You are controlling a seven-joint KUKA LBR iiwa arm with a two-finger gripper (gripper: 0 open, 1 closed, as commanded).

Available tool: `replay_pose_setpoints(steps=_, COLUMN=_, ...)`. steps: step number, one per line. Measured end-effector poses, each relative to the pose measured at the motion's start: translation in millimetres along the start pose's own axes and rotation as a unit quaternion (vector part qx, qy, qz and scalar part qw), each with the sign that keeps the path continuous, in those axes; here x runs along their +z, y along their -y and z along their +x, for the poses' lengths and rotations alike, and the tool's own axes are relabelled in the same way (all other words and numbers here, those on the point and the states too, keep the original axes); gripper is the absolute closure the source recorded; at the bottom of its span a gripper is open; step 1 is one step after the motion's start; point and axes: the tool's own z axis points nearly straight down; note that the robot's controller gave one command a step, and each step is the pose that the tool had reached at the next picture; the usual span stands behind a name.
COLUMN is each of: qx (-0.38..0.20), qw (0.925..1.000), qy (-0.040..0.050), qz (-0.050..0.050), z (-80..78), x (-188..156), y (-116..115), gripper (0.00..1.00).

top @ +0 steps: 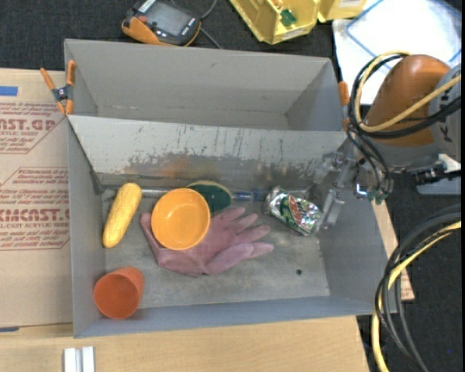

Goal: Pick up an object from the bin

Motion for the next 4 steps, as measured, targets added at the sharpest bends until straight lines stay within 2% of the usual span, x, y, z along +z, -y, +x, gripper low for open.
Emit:
replay_pose_setpoints(steps=1, qx=0.040, qw=0.9992, qy=-0.0066, qz=0.001, z=21.5, x=60, y=-5, gripper=0.00)
replay_pose_setpoints(steps=2, qx=0.035, qw=0.9994, qy=0.0067, qz=0.000, z=19.8, x=90, y=-19, gripper=0.00)
replay_pose_setpoints(steps=3, qx=0.119, qw=0.9929, qy=0.0010, qz=0.001, z=32.8, x=90, y=-28, gripper=1.00)
replay_pose_setpoints(steps=4, qx=0.119, qw=0.9928, qy=0.0010, qz=0.001, z=32.8, x=90, y=-28, gripper=1.00)
